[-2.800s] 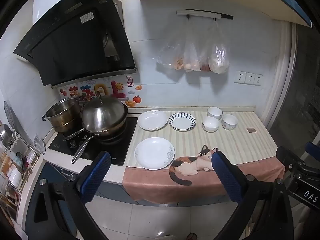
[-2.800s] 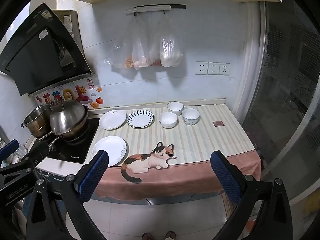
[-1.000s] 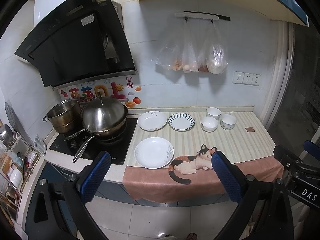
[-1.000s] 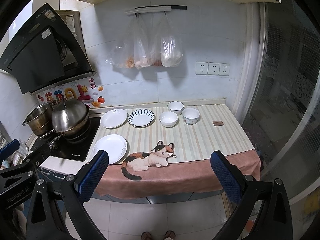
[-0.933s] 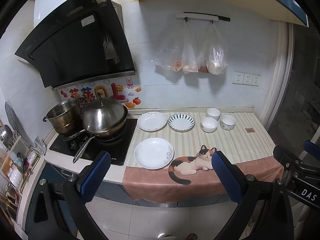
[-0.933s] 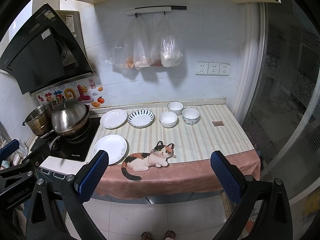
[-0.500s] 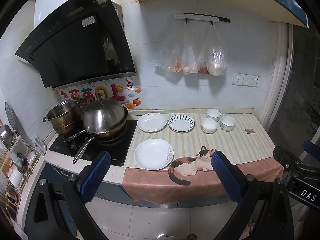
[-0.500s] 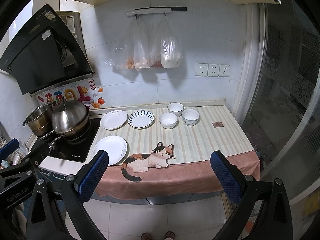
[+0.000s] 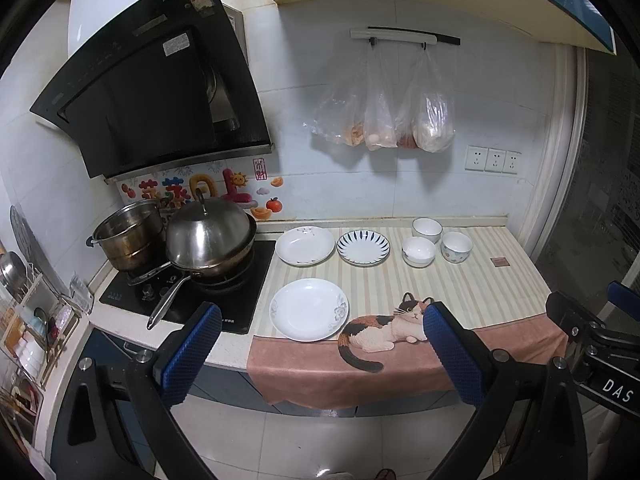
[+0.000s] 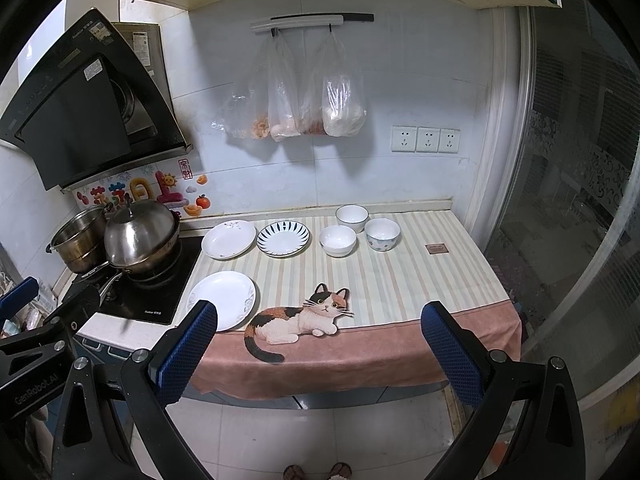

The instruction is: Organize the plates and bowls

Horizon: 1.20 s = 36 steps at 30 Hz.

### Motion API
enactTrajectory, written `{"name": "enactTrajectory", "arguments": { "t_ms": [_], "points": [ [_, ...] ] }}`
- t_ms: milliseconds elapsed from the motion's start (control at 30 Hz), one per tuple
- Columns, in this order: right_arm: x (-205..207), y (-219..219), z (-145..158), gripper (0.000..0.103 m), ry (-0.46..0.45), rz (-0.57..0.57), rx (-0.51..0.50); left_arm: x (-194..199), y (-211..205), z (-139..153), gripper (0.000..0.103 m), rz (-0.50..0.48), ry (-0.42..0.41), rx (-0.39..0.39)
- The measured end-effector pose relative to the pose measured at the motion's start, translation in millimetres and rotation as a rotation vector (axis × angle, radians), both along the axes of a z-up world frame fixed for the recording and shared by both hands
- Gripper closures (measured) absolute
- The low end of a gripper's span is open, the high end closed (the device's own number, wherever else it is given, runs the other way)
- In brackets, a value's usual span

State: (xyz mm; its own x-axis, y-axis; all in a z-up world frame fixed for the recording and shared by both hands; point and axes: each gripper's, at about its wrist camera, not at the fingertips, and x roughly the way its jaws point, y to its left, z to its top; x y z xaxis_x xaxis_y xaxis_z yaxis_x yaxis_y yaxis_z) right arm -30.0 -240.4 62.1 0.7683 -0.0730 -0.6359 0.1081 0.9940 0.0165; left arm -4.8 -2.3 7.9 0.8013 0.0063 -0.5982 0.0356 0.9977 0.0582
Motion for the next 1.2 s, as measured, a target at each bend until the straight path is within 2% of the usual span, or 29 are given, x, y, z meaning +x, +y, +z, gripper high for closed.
{"name": "enactTrajectory", "arguments": {
  "t_ms": [467, 667, 767, 867, 1133, 1200],
  "points": [
    [8, 10, 4, 0.0, 0.008, 0.0, 0.007, 16, 7, 0, 0.0, 0.0, 0.008, -0.002],
    [31, 19, -16, 0.0, -0.033, 0.032, 0.061, 51, 37, -39, 0.0, 0.053, 0.031, 0.004],
    [58, 34, -52, 0.0, 0.023, 0.055, 0.049, 79, 61, -74, 0.0, 0.102, 0.078, 0.025],
    [94, 49, -90, 0.0, 0.107, 0.107, 0.104, 111, 86, -112, 0.0, 0.162, 0.145, 0.035],
    [216, 86, -205, 0.0, 0.347, 0.212, 0.153, 203, 139, -218, 0.001, 0.249, 0.393, 0.009],
    [244, 90, -231, 0.0, 0.376, 0.226, 0.162, 231, 147, -245, 0.003, 0.256, 0.468, -0.012]
  ]
}}
